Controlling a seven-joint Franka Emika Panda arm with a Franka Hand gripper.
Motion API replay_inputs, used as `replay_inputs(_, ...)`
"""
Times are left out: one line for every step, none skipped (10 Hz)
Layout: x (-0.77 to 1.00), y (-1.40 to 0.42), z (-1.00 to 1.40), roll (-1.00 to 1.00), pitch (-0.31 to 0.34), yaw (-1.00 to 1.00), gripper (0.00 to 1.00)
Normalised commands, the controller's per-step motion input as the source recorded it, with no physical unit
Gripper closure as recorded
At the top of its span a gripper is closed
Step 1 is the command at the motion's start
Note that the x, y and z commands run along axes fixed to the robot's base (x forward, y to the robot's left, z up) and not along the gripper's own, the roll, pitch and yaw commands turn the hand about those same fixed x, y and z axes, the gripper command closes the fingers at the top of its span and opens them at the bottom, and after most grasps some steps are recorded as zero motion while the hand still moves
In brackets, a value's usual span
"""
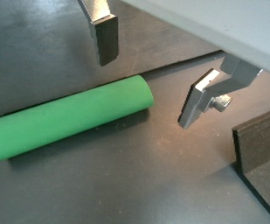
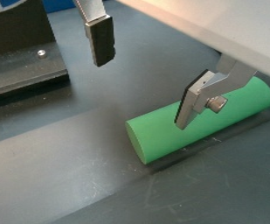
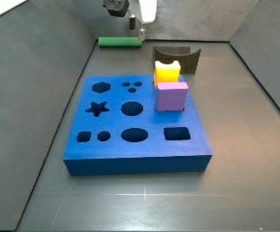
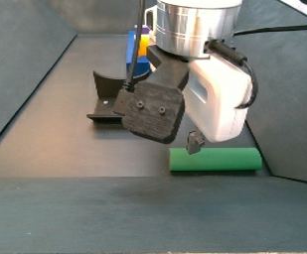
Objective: Pick up the oval object. Move up. Place the oval object on the fixture. Regrasp the oval object. Move to above the board. Insert the oval object.
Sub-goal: Pick up the oval object.
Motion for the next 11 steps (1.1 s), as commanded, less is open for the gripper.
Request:
replay_inputs(0.00,0.00,-0.17,-0.32,-0.466,-0.12,0.00)
replay_inputs(-0.02,0.00,-0.26,-0.29,-0.417,-0.08,0.00)
replay_inputs(-0.05,0.05,-0.72,-0.06,-0.211,0.00,0.00)
replay_inputs(-0.33,0.12,-0.34,0.00,0.000,-0.03,0.00)
replay_inputs(-0.28,0.07,-0.81,-0.10,-0.163,-0.20,0.00)
replay_inputs(-0.21,0.00,-0.65,-0.15,-0.247,-0.28,0.00)
replay_inputs(0.00,0.00,-0.40,-0.27,-0.319,-0.22,0.00)
replay_inputs(0.00,0.00,-0.34,-0.31,-0.330,-0.27,0.00)
replay_inputs(0.00,-0.02,-0.30,-0.34,-0.317,-0.19,0.00)
replay_inputs(0.00,0.00,-0.31,-0.35,-0.291,-0.12,0.00)
replay_inputs(-0.08,0.12,-0.38,-0.29,-0.259,-0.09,0.00)
